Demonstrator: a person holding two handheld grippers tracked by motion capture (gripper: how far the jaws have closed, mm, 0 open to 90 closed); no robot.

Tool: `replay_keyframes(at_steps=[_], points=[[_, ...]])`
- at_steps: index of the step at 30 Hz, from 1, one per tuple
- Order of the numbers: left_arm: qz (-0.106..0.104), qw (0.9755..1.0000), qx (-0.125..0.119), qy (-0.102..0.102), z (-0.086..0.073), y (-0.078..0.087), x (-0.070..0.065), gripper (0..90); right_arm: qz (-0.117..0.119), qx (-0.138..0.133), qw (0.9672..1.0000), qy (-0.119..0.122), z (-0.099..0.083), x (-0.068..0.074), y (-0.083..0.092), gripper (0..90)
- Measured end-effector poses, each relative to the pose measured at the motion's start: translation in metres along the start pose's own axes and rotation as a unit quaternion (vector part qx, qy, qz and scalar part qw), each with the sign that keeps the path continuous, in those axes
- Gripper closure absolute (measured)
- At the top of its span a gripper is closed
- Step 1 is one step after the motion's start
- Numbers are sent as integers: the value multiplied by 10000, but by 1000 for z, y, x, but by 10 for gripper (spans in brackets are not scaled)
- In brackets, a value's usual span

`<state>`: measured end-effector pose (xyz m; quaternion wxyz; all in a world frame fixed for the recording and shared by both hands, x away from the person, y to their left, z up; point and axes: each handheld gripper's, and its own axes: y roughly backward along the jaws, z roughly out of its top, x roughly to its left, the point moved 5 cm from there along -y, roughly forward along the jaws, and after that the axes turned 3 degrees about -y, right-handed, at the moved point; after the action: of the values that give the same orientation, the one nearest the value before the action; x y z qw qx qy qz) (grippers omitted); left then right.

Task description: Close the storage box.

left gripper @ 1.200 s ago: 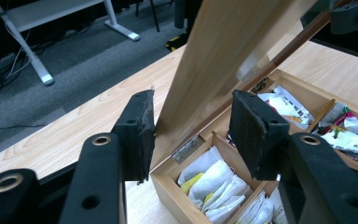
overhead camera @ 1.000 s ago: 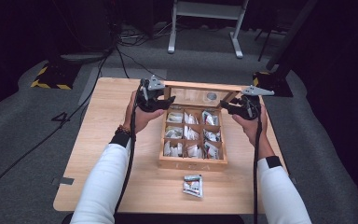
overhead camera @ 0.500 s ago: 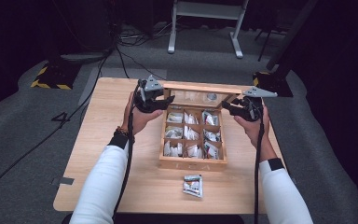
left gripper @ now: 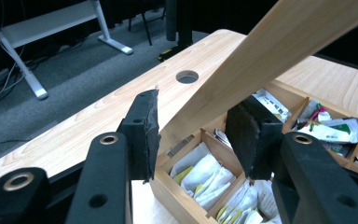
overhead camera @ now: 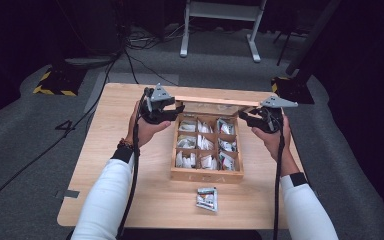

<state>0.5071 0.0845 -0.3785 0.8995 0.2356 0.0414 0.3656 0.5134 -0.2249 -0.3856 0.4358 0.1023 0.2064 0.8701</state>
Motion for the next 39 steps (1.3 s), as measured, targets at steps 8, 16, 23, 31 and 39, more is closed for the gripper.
replay_keyframes(at_steps=[8,16,23,31,39], points=[[-12,10000,-31,-93,-1,5,-5,553,67,-60,10000,35,-2,4,7,585],[-85,9999,-40,-128,-9,9,-10,555,128,-45,9998,117,-7,8,12,578],[-109,9998,-14,-187,-15,16,-14,560,173,-54,9997,151,-10,12,18,572],[-152,9996,-21,-254,-21,21,-20,558,212,-52,9996,203,-17,16,22,567],[-149,9997,-23,-180,-30,25,-22,557,277,16,9993,267,-23,18,27,565]])
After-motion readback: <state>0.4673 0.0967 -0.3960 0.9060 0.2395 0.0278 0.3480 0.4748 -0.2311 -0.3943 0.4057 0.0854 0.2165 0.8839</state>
